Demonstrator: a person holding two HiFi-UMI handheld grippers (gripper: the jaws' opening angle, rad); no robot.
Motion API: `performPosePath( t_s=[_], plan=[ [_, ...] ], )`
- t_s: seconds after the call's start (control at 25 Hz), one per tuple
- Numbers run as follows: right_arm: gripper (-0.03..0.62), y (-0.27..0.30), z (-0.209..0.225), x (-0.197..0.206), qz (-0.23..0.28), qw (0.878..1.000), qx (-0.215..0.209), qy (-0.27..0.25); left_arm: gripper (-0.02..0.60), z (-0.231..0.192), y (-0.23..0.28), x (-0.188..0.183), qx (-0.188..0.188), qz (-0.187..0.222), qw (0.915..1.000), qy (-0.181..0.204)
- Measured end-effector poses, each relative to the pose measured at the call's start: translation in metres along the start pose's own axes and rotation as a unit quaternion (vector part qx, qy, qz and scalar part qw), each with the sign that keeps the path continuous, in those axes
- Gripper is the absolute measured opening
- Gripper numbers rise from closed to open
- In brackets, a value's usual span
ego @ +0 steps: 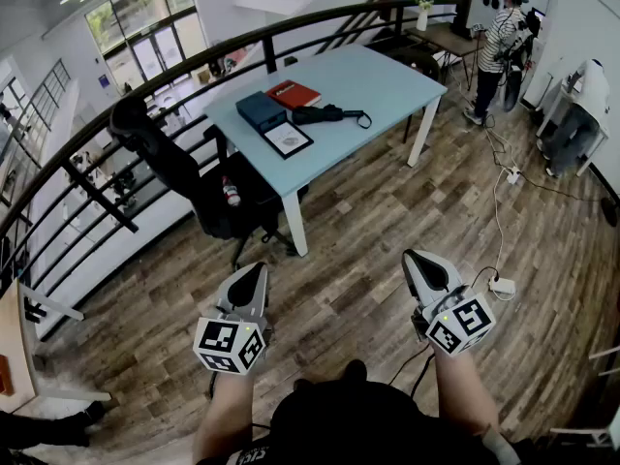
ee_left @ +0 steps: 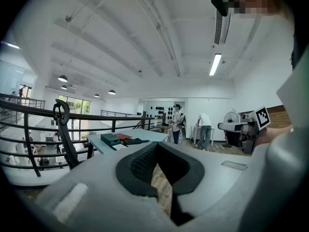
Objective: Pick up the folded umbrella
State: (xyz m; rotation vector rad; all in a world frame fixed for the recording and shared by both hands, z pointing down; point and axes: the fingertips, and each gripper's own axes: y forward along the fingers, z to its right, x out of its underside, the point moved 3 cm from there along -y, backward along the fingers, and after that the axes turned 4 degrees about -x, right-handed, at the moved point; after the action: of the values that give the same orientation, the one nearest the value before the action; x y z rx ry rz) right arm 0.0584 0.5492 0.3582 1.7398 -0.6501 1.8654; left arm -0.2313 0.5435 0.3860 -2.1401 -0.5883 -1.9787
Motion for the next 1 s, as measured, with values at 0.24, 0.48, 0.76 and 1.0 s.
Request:
performPosePath(
  t_s=[0.24,0.48,0.76,1.0],
  plan=[
    [-0.002,-0.009,0.015,0.005,-0.001,1.0,0.005,0.008,0.005,0.014,0.012,0.002,0.006,-0.008,0.9999,0.006],
    [-0.002,-0.019,0.031,0.018,-0.013,0.998,-0.014,0.057,0.005,0.036,0.03,0.004,0.018,-0.019,0.9996,0.013],
    [0.0,-0.047,0.06,0.035,-0.021,0.996,-0.021,0.078,0.005,0.075,0.053,0.013,0.02,-0.029,0.9991,0.024],
    [0.0,-0.053,0.084,0.042,-0.027,0.995,-0.024,0.094,0.005,0.102,0.085,0.023,0.045,-0.038,0.9979,0.026]
  ],
)
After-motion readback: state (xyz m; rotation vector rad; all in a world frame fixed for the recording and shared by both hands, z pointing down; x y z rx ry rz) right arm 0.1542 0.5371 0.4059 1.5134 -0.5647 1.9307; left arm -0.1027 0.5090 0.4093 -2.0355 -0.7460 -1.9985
